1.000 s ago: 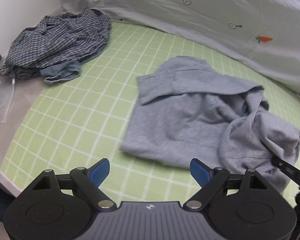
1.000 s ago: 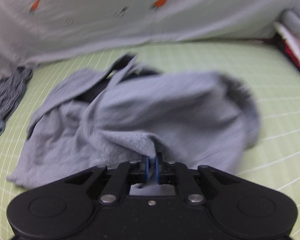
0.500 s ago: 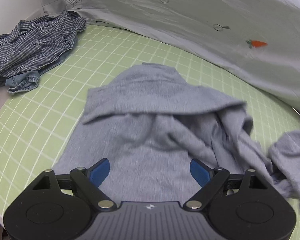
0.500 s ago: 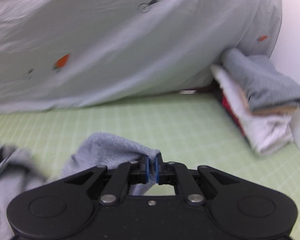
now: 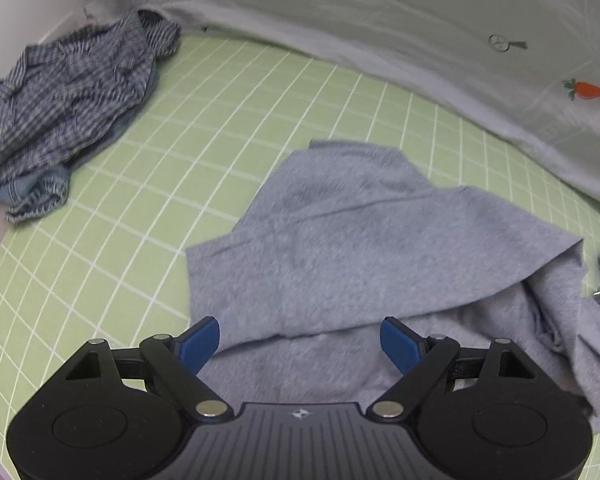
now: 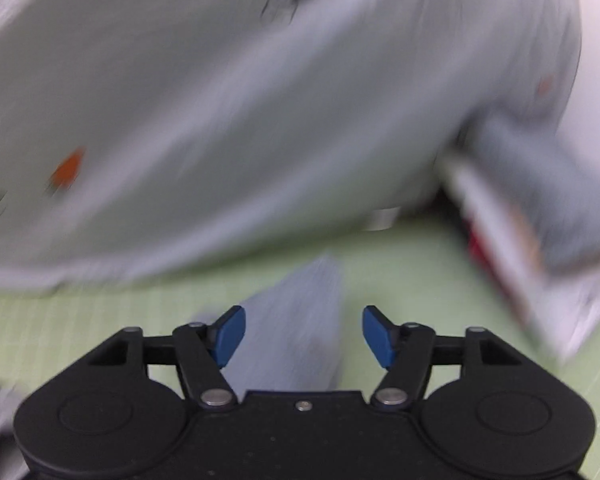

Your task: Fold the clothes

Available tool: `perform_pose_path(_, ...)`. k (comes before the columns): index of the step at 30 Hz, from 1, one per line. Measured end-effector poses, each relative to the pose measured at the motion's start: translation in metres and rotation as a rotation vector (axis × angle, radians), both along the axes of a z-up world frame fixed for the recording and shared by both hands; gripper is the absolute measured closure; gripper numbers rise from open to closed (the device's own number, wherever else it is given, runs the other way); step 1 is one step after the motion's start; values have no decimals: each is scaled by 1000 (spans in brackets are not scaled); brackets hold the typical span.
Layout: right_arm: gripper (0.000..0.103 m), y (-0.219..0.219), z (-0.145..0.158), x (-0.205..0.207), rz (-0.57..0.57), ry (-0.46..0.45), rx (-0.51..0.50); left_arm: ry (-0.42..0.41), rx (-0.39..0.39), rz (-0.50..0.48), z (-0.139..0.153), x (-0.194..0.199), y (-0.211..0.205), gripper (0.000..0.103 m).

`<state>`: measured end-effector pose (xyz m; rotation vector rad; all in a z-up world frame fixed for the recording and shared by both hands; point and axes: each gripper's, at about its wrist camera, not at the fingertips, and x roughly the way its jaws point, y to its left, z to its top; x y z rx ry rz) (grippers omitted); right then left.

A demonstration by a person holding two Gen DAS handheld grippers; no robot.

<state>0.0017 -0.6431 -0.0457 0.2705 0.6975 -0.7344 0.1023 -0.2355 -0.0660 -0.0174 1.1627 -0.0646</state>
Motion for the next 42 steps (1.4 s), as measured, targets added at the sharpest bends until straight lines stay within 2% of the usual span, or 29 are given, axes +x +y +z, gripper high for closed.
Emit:
perform_pose_path(7, 20, 89, -35, -54, 22, 55, 240, -3, -15, -12, 6, -26, 24, 15)
perform_pose_path(11, 19, 127, -51, -65, 101, 89, 384, -8, -23, -23, 11, -51, 39, 15)
perform_pose_path(16, 18, 169, -68, -55, 176, 101, 429, -5, -23, -16, 12, -91, 61, 15)
perform_pose_path(18, 32, 186, -69, -49, 228, 104, 367, -1, -20, -5, 13, -106, 66, 15)
perform_pose_path(20, 72, 199, -69, -46, 280, 125, 299, 1, -17, 10, 13, -119, 72, 15)
perform_pose_path(21, 82, 203, -69, -46, 296, 139, 265, 1, -16, 19, 14, -125, 75, 15)
perform_pose_path(23, 93, 200, -70, -52, 313, 124, 260, -3, -15, 39, 16, -131, 79, 15)
perform_pose_path(25, 95, 192, -70, -64, 307, 109, 270, -11, -15, 57, 19, -136, 81, 15)
perform_pose_path(31, 97, 153, -57, -116, 256, 115, 165, -29, -28, 33, 26, -150, 52, 15)
perform_pose_path(38, 96, 65, -60, -162, 7, 158, 93, -26, -35, -80, 18, -155, -10, 15)
perform_pose_path(39, 92, 55, -60, -168, -22, 161, 95, -21, -36, -92, 16, -153, -17, 15)
perform_pose_path(40, 84, 45, -59, -173, -50, 165, 97, -18, -36, -104, 14, -151, -24, 15)
perform_pose_path(41, 63, 40, -56, -179, -73, 145, 108, -17, -34, -116, 13, -149, -31, 15)
perform_pose_path(42, 51, 37, -53, -185, -94, 115, 124, -17, -31, -129, 12, -146, -36, 15)
